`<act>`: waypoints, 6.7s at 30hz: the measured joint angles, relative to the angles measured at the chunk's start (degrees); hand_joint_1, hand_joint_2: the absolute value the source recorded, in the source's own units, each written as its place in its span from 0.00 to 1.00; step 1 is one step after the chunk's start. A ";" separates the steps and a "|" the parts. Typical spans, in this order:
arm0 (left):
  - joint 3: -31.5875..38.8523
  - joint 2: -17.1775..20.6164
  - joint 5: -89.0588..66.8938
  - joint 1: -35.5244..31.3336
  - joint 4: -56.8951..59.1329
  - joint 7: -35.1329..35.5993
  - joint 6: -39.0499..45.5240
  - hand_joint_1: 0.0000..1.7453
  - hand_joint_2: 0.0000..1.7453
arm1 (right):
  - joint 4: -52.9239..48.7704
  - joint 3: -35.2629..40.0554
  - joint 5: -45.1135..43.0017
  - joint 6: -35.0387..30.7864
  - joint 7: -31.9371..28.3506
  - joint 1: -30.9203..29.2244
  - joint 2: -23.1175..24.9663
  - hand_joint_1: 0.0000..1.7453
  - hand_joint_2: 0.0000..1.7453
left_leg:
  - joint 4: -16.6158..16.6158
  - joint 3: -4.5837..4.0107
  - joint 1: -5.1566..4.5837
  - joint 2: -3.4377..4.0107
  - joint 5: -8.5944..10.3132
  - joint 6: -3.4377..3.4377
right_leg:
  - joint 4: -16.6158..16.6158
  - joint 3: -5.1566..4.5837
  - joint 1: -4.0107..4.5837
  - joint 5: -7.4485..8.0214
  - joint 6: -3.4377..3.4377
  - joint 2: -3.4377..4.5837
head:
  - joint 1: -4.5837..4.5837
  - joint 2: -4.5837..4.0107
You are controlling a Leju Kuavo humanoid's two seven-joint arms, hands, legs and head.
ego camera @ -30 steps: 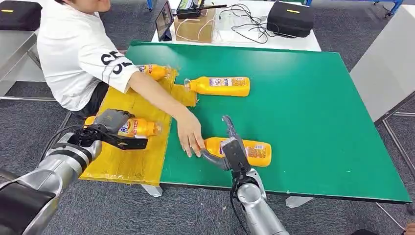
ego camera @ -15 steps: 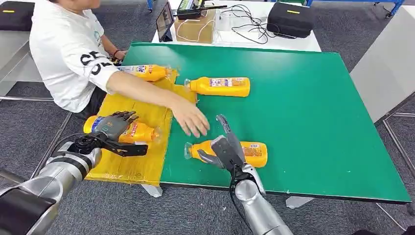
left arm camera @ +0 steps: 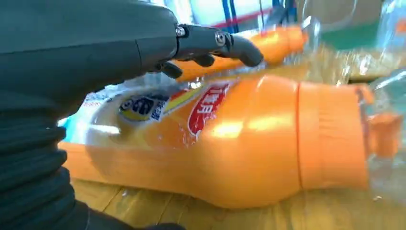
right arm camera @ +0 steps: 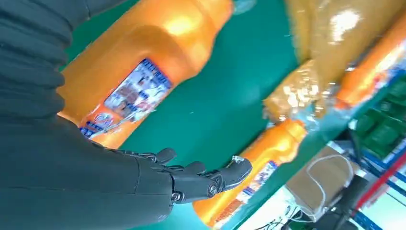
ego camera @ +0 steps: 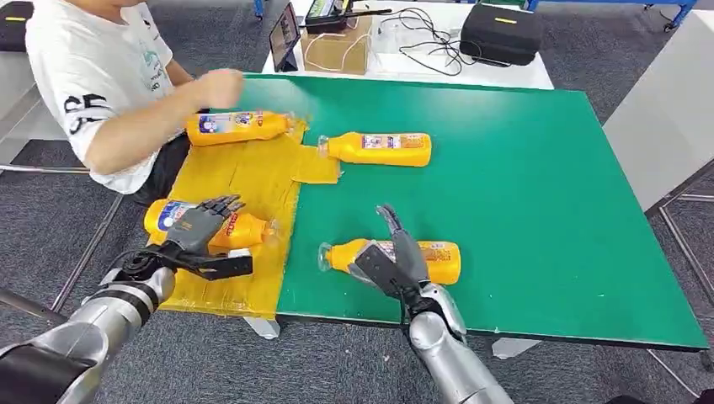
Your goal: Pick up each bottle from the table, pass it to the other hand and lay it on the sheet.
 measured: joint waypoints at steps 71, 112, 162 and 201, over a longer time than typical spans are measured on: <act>16.15 -21.49 53.94 7.99 -19.78 2.58 -41.15 0.00 1.00 | -0.46 -0.63 -5.99 -6.27 -4.81 -3.23 4.59 1.00 1.00 | 0.04 -0.26 0.01 -0.03 0.02 0.05 | -0.08 -0.20 0.02 0.02 0.04 -0.09 | -0.02 0.00; 16.52 -19.82 72.65 9.27 -23.45 3.35 -44.51 1.00 1.00 | 8.24 6.62 -7.06 -5.36 -3.76 -4.13 6.71 0.00 1.00 | 0.03 -0.27 0.02 0.00 0.02 0.05 | -0.07 -0.23 0.03 0.02 0.03 -0.08 | -0.02 0.00; -1.53 -5.01 -1.40 -3.62 2.38 15.35 -13.56 0.00 1.00 | -2.41 3.80 -12.24 1.25 -6.58 -3.07 4.24 0.00 1.00 | -0.02 0.05 0.06 -0.02 0.08 -0.04 | -0.01 0.09 0.06 0.02 0.00 -0.09 | -0.02 0.00; 14.02 -8.80 52.74 13.18 -23.43 -11.58 -31.81 0.00 1.00 | -0.20 3.80 -9.12 -0.85 -5.21 -3.42 2.56 0.00 1.00 | 0.02 -0.19 0.03 -0.05 0.08 -0.03 | -0.04 -0.19 0.04 0.01 0.01 -0.10 | -0.02 0.00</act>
